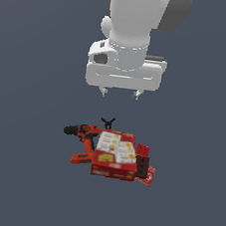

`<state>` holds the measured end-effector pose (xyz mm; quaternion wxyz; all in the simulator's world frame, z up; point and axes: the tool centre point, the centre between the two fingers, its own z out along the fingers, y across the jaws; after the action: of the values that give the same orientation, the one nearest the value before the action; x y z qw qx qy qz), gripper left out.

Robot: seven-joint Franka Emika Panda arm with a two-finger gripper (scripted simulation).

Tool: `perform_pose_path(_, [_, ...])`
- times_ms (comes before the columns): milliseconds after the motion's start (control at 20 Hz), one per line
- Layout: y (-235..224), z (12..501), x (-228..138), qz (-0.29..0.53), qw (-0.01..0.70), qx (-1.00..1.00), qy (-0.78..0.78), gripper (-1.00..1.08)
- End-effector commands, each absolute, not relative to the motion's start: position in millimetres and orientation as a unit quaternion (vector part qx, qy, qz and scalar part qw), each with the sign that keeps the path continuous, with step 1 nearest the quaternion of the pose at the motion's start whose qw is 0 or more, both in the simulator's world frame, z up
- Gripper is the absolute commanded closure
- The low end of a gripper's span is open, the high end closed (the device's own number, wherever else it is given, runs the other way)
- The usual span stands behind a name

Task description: Pick up a designated object from a clutter of objects.

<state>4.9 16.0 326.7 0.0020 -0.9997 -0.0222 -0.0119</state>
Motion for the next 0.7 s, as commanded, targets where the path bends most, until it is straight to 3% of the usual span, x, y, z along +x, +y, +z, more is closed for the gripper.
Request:
perform_pose_path(0, [16.0,326.7,4.9,-0.012,0.002,-1.000,-0.022,-0.92])
perform_pose_path(650, [0.6,342.6,13.6,-0.036,-0.008,-0.999,-0.006,-0.92])
